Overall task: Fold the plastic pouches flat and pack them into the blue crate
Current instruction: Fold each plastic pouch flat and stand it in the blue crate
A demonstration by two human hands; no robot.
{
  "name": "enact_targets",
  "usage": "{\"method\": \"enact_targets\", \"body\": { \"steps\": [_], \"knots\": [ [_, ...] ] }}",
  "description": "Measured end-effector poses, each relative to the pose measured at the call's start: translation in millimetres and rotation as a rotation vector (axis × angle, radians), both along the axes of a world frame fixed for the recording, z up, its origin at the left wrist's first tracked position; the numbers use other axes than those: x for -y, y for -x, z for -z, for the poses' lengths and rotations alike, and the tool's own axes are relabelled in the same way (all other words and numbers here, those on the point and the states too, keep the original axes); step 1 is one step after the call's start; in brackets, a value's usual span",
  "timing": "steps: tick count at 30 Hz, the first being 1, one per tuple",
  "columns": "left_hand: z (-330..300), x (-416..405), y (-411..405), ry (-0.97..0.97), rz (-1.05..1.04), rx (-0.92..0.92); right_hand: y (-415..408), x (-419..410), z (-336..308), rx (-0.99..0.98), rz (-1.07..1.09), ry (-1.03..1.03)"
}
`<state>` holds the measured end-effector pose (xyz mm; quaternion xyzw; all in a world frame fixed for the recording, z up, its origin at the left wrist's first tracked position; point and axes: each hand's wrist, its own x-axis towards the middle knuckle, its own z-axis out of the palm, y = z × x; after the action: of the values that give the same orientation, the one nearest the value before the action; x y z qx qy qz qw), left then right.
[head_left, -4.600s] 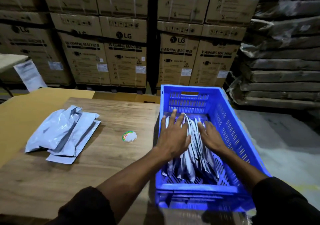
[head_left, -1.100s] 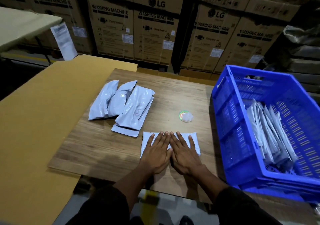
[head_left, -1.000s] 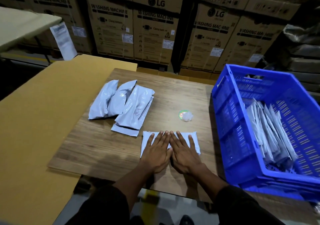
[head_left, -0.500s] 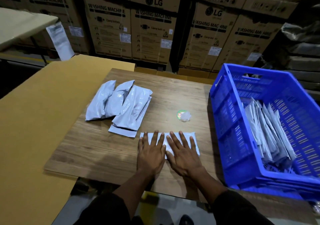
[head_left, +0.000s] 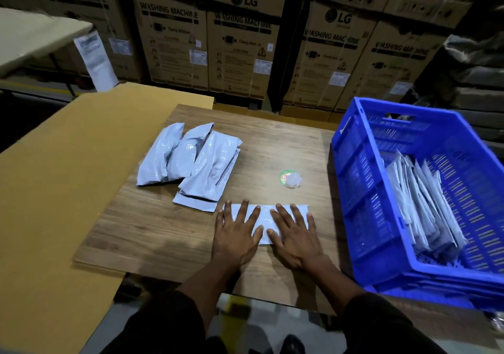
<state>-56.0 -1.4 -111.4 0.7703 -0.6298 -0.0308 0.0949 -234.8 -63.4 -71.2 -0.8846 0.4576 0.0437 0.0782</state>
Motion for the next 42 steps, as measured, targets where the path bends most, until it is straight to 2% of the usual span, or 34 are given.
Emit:
{"method": "enact_targets", "body": {
  "steps": [10,16,19,21,22,24,26,30,35,37,42],
  "knots": [
    [0.4,2.6,-16.7,0.068,0.106,0.022,30.8,-16.1,-2.3,-0.020,0.091,-0.020],
    [1.3,1.0,-18.6,0.028,0.125,0.021,37.1,2.2,-19.8,-0.121,0.012,-0.120],
    [-6.1,1.4,-14.8,0.084,0.098,0.010,34.8,3.8,-25.4,-0.110,0.016,-0.129],
    [-12.1,2.7,-8.2,0.182,0.124,-0.039,25.7,1.5,-24.7,-0.069,-0.020,-0.018],
    [-14.5,4.1,-4.2,0.256,0.176,-0.071,19.2,-0.3,-25.2,-0.052,-0.065,0.081],
    [-15.5,9.1,3.3,0.408,0.279,-0.138,2.1,-3.1,-24.5,-0.030,-0.143,0.150],
    [-19.4,11.7,8.8,0.420,0.292,-0.269,-17.3,-5.5,-20.7,0.026,-0.174,0.103],
    [-16.5,12.7,5.0,0.394,0.190,-0.504,-40.1,-9.2,-13.8,0.120,-0.159,-0.029],
    [0.3,10.6,-5.5,0.546,0.222,-0.365,-47.5,-13.4,4.7,0.147,-0.164,-0.033],
    [11.0,10.9,-9.9,0.500,0.204,-0.307,-46.3,-12.9,11.0,0.158,-0.159,0.022],
    [24.7,-1.1,-21.8,0.395,0.190,-0.013,-36.4,-13.2,17.2,0.109,-0.111,0.162]
  ]
}}
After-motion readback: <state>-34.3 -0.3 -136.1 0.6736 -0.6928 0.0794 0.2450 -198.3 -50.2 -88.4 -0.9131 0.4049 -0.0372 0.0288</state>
